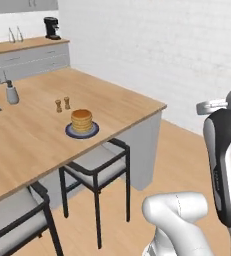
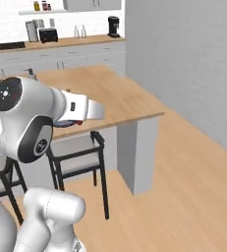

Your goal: Take the strawberry from the fridge and place it on top of the pancake, located on the dining counter.

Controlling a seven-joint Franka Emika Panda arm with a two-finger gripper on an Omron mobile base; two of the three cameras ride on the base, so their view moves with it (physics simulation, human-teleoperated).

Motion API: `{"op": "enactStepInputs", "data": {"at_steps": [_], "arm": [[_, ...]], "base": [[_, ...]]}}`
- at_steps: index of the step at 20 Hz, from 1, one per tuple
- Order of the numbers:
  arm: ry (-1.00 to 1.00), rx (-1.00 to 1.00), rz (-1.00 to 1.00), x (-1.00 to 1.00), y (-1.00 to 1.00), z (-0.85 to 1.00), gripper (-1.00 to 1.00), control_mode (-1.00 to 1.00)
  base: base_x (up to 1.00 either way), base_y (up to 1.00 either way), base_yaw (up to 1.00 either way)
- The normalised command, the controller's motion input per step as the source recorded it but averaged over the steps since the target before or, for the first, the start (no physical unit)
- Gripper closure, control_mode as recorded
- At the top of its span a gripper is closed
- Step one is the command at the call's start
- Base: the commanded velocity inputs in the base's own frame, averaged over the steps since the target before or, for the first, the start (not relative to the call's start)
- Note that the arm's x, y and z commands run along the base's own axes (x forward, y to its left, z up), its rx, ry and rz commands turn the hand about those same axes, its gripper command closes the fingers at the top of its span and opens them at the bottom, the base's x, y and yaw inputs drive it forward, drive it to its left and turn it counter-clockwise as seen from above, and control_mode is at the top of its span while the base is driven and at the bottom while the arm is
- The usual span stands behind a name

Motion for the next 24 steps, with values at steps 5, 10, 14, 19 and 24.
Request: {"op": "enactStepInputs", "data": {"at_steps": [5,10,14,19,24], "arm": [[0.0,0.0,0.0,0.0,0.0,0.0,1.0,1.0],[0.0,0.0,0.0,0.0,0.0,0.0,1.0,1.0],[0.0,0.0,0.0,0.0,0.0,0.0,1.0,1.0],[0.0,0.0,0.0,0.0,0.0,0.0,1.0,1.0],[0.0,0.0,0.0,0.0,0.0,0.0,1.0,1.0]], "base": [[0.11,-0.33,0.45],[0.37,-0.25,0.43],[0.46,-0.51,0.27],[0.41,-0.42,0.25],[0.38,-0.08,0.26]]}}
